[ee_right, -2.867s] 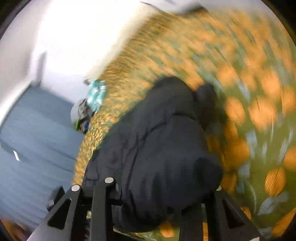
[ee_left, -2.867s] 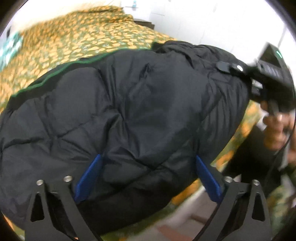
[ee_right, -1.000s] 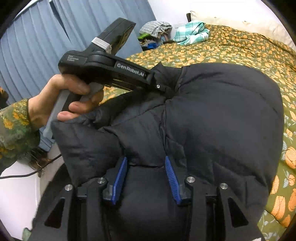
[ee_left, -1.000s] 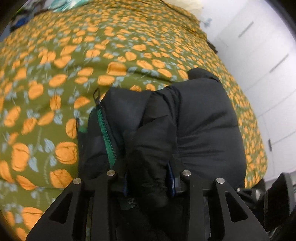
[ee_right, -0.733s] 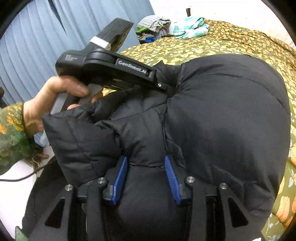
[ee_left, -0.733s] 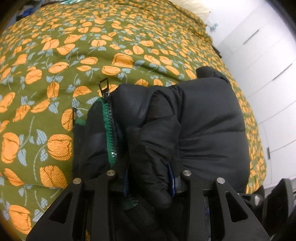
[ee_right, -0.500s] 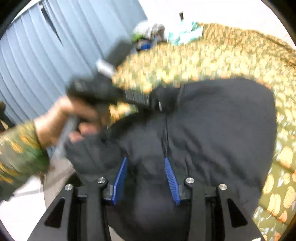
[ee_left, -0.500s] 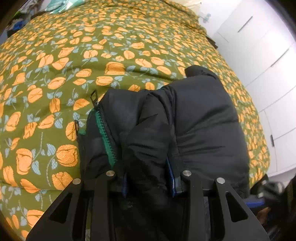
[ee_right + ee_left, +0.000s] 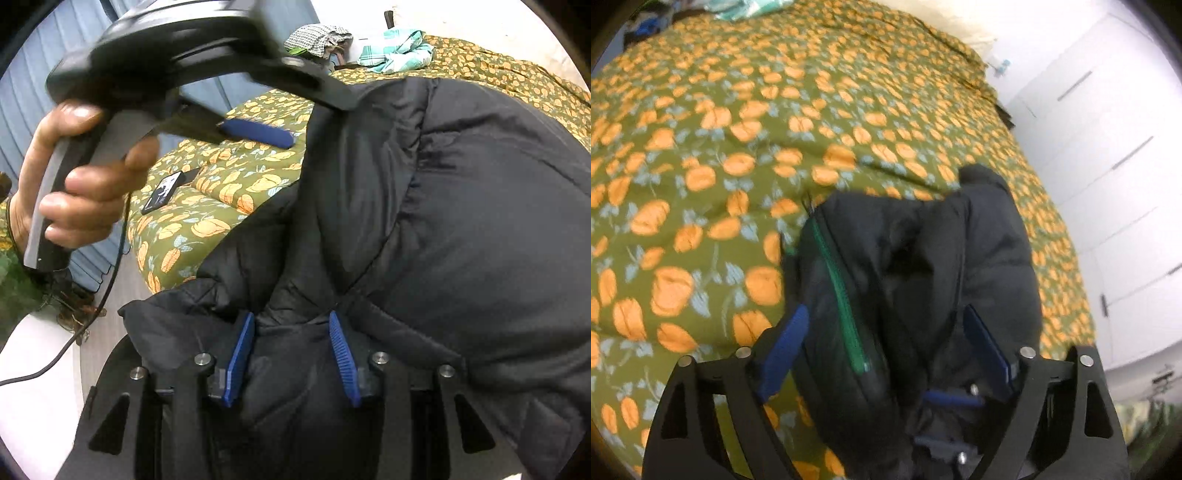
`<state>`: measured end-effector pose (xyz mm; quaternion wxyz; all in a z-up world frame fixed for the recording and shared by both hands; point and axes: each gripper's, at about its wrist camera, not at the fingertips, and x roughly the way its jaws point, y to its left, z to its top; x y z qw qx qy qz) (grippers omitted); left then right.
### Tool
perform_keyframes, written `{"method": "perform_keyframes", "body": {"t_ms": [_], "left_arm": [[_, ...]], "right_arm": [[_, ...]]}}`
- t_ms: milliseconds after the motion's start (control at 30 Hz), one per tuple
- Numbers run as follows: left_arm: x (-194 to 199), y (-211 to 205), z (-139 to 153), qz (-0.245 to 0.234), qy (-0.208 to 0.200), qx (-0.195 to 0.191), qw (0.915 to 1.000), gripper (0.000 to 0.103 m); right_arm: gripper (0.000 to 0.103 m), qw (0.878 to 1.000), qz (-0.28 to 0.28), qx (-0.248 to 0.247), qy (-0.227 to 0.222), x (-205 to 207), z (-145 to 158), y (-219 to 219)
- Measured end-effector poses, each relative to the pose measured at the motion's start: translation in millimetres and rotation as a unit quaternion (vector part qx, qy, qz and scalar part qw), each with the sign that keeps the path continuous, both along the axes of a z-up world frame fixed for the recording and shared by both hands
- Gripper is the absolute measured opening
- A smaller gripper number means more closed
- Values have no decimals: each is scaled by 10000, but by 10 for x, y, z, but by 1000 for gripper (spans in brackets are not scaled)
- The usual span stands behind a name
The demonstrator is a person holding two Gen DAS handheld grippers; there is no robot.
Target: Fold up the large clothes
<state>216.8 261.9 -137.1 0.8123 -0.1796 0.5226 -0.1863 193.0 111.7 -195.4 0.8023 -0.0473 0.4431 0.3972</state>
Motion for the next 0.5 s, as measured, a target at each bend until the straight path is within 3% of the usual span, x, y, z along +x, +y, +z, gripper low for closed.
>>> {"method": "perform_keyframes", "body": {"t_ms": [100,167,233,367,433,500], "left_arm": [[-42,-167,-183,-246,261,81,9993,86],[-61,-323,-287,-300,176,634,9974,87],[-21,-349,-426,-132,268,1040,9941,101],[87,-234,-680,118,620,477,9969,103],[129,-209,-743,83,677,401,9969,103],[170,-166,-828,36,807,191,9965,103]], "right_arm": [[42,10000,0,-38,-65,-42,6,-11],[42,10000,14,-25,-81,-115,10,-8],[42,10000,38,-24,-52,-124,35,-19],[44,9998,54,-171,46,-190,233,-42],[46,9996,-82,152,207,-233,410,-291],[70,9972,-455,563,190,-274,587,-698]]}}
